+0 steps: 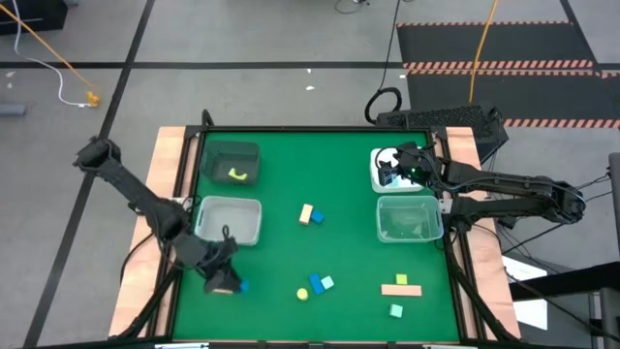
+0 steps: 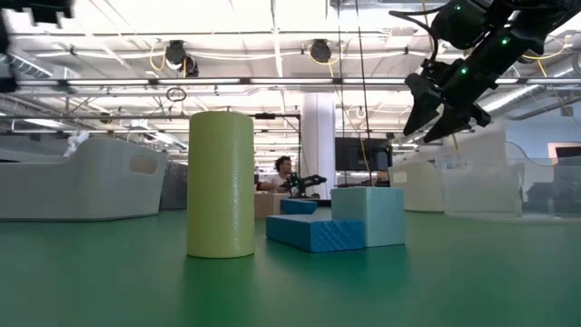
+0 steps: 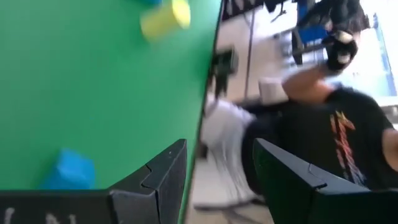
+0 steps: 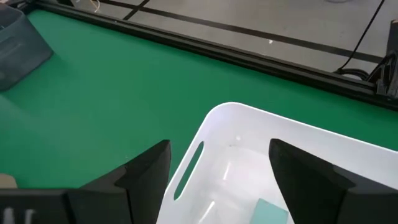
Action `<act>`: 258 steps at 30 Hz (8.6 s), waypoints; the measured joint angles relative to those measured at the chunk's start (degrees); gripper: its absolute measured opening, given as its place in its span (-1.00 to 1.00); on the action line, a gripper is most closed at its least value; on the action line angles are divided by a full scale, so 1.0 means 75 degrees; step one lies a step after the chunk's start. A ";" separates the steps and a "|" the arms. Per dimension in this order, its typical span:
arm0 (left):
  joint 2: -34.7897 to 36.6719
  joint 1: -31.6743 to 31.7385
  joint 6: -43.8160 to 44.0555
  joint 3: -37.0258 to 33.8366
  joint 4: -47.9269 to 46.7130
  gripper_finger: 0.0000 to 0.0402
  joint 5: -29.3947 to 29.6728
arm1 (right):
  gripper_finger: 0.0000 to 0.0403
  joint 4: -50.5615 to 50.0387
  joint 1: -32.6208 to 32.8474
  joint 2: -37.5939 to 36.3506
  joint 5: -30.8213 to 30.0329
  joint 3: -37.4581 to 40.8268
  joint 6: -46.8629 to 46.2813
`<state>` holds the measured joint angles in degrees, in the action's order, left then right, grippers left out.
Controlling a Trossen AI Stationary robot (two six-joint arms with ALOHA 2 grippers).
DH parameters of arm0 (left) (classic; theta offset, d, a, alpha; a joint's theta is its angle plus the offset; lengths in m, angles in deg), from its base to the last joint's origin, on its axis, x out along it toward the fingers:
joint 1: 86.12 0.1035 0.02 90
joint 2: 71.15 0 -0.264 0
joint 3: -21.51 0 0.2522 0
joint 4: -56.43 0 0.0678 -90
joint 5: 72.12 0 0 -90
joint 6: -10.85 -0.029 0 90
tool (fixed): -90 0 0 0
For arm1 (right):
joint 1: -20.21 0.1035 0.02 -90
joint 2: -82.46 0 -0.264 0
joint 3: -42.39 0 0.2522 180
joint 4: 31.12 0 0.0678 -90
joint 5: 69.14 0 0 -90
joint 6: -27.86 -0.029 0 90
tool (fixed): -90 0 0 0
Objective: Sort & place blocks by color
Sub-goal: Put the yellow cylindrical block into the black transparent bin
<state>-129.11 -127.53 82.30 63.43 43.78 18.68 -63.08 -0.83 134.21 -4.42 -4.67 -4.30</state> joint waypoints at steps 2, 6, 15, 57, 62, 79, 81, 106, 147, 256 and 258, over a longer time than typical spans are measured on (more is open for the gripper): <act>-0.0069 -0.0236 0.0532 0.0000 0.0002 -0.07 -0.0179 | 0.32 0.0000 0.0000 0.0000 0.0000 0.0000 -0.0010; -0.0130 -0.0526 0.1442 0.0000 -0.0013 -0.07 -0.0370 | 0.32 0.0000 0.0000 0.0000 0.0003 0.0000 0.0000; -0.0124 -0.0377 0.2156 0.0000 -0.0819 -0.07 -0.0326 | 0.32 0.0000 0.0000 0.0000 0.0003 0.0000 -0.0011; -0.0124 0.0127 -0.4261 0.0000 -0.1947 -0.07 -0.0227 | 0.32 0.0000 0.0000 0.0000 0.0006 -0.0003 -0.0011; -0.0124 0.0390 -0.4544 0.0000 -0.1939 -0.07 0.0499 | 0.32 0.0000 0.0001 0.0000 0.0006 -0.0003 -0.0011; -0.1569 0.1474 -0.8344 -0.0014 0.0174 -0.07 0.2897 | 0.32 0.0000 0.0003 0.0003 0.0006 -0.0006 -0.0009; -0.1925 0.1487 -0.8325 -0.0009 0.0916 -0.07 0.2909 | 0.32 0.0000 0.0003 0.0003 0.0006 -0.0006 -0.0001; -0.5741 0.0474 -0.8158 0.3538 0.1869 -0.01 0.2970 | 0.32 0.0000 0.0003 0.0003 0.0004 -0.0006 -0.0008; -0.7124 0.0721 -0.6082 0.3608 0.3179 -0.35 0.3423 | 0.32 0.0002 0.0001 0.0003 0.0004 -0.0006 -0.0010; -0.2118 0.9725 -0.4146 0.2573 -0.6325 0.37 0.3169 | 0.32 0.5471 0.0003 0.0002 0.1383 -0.0003 -0.0110; -0.2095 0.9725 -0.3997 0.2675 -0.6325 0.36 0.3084 | 0.32 0.5448 0.0003 0.0003 0.1604 -0.0027 0.0073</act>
<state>-144.82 -54.59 52.32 83.49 -3.65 41.81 -22.22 -0.80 134.23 7.61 -4.88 -3.75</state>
